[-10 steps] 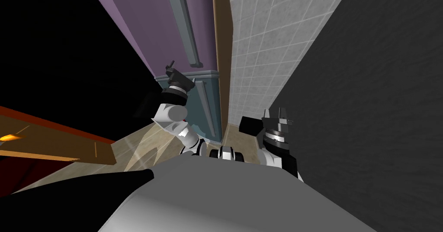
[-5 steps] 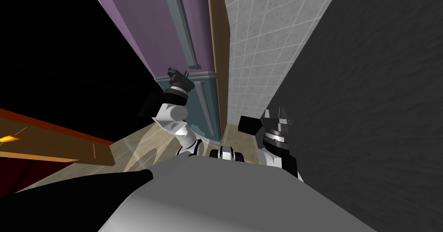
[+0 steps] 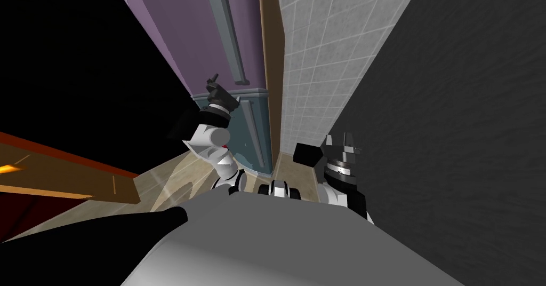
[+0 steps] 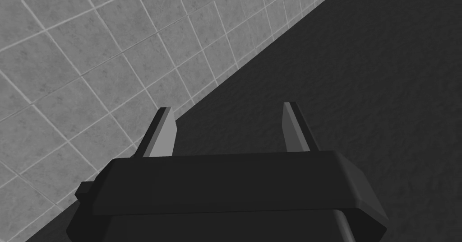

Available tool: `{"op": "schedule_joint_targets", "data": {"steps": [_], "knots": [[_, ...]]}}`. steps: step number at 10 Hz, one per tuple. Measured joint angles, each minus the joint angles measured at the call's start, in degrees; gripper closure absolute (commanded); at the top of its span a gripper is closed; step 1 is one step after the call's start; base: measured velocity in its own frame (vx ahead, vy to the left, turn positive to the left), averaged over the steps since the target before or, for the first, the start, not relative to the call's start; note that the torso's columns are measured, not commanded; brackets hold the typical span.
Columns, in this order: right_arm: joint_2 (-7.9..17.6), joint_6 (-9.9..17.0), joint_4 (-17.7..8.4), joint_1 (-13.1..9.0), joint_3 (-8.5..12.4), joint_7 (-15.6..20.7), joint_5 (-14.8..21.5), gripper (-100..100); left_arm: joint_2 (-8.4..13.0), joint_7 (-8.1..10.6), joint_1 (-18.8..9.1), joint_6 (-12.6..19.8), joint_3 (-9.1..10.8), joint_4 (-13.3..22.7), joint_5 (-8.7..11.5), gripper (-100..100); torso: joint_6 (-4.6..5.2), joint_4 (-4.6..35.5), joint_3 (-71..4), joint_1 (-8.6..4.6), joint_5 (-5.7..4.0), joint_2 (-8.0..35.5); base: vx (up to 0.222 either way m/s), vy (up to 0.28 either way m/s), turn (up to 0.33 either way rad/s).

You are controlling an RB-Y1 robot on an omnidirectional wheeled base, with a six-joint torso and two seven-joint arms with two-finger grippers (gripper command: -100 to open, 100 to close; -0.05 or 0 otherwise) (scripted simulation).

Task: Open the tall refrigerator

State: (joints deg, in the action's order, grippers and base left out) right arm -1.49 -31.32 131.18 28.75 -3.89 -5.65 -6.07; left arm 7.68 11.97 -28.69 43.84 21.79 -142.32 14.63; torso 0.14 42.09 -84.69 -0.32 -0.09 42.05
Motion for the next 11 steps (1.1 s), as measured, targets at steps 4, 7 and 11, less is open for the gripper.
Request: {"op": "schedule_joint_targets", "data": {"steps": [4,7,11], "knots": [[0.0,0.0,0.0,0.0,0.0,0.0,0.0,0,-0.7,0.62,-2.6,3.4,0.92,-0.2,0.3,-100,0.29,0.1,0.1,-0.64,-0.34,0.1,-0.001,-0.024,0.003],[0.0,0.0,0.0,0.0,0.0,0.0,0.0,0,-5.0,0.88,-3.7,4.6,1.42,-2.4,0.4,-100,0.39,0.2,0.4,-1.05,-0.53,0.4,0.006,0.005,0.0],[0.0,0.0,0.0,0.0,0.0,0.0,0.0,0,-8.3,0.98,-4.3,5.0,1.95,-4.0,-0.3,-100,0.11,0.3,0.3,-0.48,-0.33,0.4,0.03,0.035,0.037]]}}
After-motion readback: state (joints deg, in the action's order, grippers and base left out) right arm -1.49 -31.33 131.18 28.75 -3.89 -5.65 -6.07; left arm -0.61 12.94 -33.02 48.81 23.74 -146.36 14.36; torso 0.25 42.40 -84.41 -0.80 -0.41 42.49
